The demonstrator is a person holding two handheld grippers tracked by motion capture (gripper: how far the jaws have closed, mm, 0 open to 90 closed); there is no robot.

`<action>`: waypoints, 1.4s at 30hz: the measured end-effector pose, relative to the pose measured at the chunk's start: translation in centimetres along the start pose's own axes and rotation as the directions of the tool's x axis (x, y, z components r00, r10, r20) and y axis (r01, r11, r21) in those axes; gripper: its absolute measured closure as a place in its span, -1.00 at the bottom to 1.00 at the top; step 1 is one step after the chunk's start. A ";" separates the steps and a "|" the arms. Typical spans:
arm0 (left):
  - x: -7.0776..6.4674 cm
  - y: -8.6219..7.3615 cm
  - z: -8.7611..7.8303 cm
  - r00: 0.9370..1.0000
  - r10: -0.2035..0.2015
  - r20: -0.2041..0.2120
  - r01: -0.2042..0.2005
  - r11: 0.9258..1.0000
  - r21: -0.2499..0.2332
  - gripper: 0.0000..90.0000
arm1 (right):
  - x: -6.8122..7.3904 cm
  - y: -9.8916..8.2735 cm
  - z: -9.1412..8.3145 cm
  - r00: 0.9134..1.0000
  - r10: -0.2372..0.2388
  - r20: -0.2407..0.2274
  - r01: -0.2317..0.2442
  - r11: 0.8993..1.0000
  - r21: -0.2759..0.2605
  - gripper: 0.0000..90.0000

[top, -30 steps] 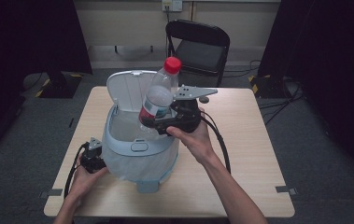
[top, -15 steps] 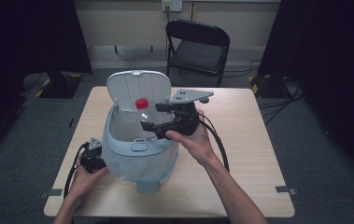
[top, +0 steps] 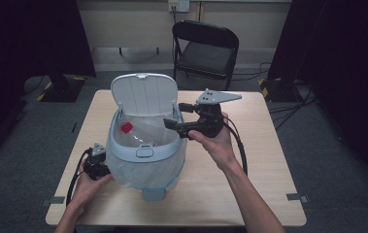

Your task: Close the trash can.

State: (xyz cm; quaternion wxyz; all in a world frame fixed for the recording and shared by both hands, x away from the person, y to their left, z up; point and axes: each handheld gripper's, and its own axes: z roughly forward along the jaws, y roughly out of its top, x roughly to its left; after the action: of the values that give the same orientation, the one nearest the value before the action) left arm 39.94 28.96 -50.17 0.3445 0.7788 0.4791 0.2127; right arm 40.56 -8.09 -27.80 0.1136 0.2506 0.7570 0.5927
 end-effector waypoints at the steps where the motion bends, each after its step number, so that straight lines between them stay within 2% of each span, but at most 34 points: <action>1: 0.0 0.0 0.0 1.000 -0.002 0.000 0.002 1.000 -0.002 -0.63 | -0.2 0.0 -0.2 1.000 -0.002 0.011 0.002 1.000 0.001 -0.49; 5: 0.0 0.0 0.0 1.000 0.001 0.002 -0.001 1.000 0.000 -0.63 | -1.0 0.1 -0.8 0.998 -0.004 0.056 0.004 1.000 -0.001 -0.48; 12: 0.0 0.0 0.0 1.000 0.001 0.002 -0.001 1.000 0.000 -0.63 | -3.3 0.2 -1.1 0.992 0.017 0.128 -0.019 1.000 0.014 -0.48; 16: 0.0 0.0 0.0 1.000 0.002 0.001 -0.002 1.000 0.000 -0.63 | -4.6 0.5 -0.9 0.981 0.008 0.196 -0.018 0.999 0.050 -0.49; 18: 0.0 0.0 0.0 1.000 0.001 0.001 -0.001 1.000 0.000 -0.63 | -5.7 0.8 -0.8 0.978 0.026 0.209 -0.036 0.998 0.048 -0.49; 19: 0.0 0.0 0.0 1.000 0.001 0.001 -0.001 1.000 0.000 -0.63 | -5.7 0.8 -0.8 0.978 0.026 0.209 -0.036 0.998 0.048 -0.49; 20: 0.0 0.0 0.0 1.000 0.001 0.001 -0.001 1.000 0.000 -0.63 | -6.5 1.0 -0.6 0.973 0.029 0.230 -0.041 0.998 0.049 -0.49; 21: 0.0 0.0 0.0 1.000 0.001 0.001 -0.001 1.000 0.000 -0.63 | -6.5 1.0 -0.6 0.973 0.029 0.230 -0.041 0.998 0.049 -0.49; 22: 0.0 0.0 0.0 1.000 0.002 0.001 -0.002 1.000 0.000 -0.63 | -7.0 1.4 -0.2 0.969 0.032 0.243 -0.046 0.998 0.053 -0.49; 24: 0.0 0.0 0.0 1.000 0.001 0.002 -0.001 1.000 0.000 -0.63 | -7.5 1.8 0.1 0.968 0.047 0.245 -0.059 0.998 0.039 -0.48; 26: 0.0 0.0 0.0 1.000 0.002 0.002 -0.002 1.000 0.000 -0.63 | -7.8 2.2 0.3 0.966 0.041 0.254 -0.052 0.998 0.036 -0.48; 30: 0.1 0.0 0.0 1.000 0.008 0.010 -0.008 1.000 0.002 -0.65 | -8.4 4.1 0.4 0.969 0.052 0.240 -0.054 0.999 0.001 -0.48; 31: 0.1 0.0 0.0 1.000 0.008 0.010 -0.008 1.000 0.002 -0.66 | -8.4 4.1 0.4 0.969 0.052 0.240 -0.054 0.999 0.001 -0.48; 32: 0.1 0.0 0.0 1.000 0.009 0.011 -0.009 1.000 0.002 -0.66 | -8.0 5.0 0.7 0.969 0.022 0.244 -0.028 0.999 0.020 -0.49; 34: 0.1 0.0 0.0 1.000 0.011 0.012 -0.011 1.000 0.002 -0.67 | -8.0 5.5 1.0 0.970 0.012 0.244 -0.019 0.999 0.026 -0.50; 36: 0.1 0.0 0.0 1.000 0.008 0.012 -0.008 1.000 0.000 -0.67 | -8.1 5.8 1.3 0.975 0.036 0.217 -0.038 0.999 0.004 -0.50; 37: 0.1 0.0 0.0 1.000 0.008 0.012 -0.008 1.000 0.000 -0.67 | -8.1 5.8 1.3 0.975 0.036 0.217 -0.038 0.999 0.004 -0.50; 38: 0.1 0.0 0.0 1.000 0.010 0.011 -0.010 1.000 0.002 -0.67 | -8.0 6.0 2.1 0.979 0.047 0.198 -0.049 0.999 0.004 -0.50; 39: 0.1 0.0 0.0 1.000 0.010 0.011 -0.010 1.000 0.002 -0.67 | -8.0 6.0 2.1 0.979 0.047 0.198 -0.049 0.999 0.004 -0.50; 40: 0.0 0.0 0.0 1.000 0.008 0.011 -0.008 1.000 0.000 -0.67 | -7.7 6.0 2.9 0.984 0.052 0.171 -0.053 0.999 0.005 -0.51; 42: 0.0 0.0 0.0 1.000 0.005 0.010 -0.005 1.000 0.001 -0.66 | -7.3 6.0 3.2 0.985 0.044 0.165 -0.047 0.999 0.013 -0.46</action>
State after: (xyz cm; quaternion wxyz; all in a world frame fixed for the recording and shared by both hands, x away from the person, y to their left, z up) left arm 39.93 28.98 -50.20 0.3461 0.7812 0.4756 0.2091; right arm 49.73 -8.11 -23.88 0.1600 0.3170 0.7439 0.5661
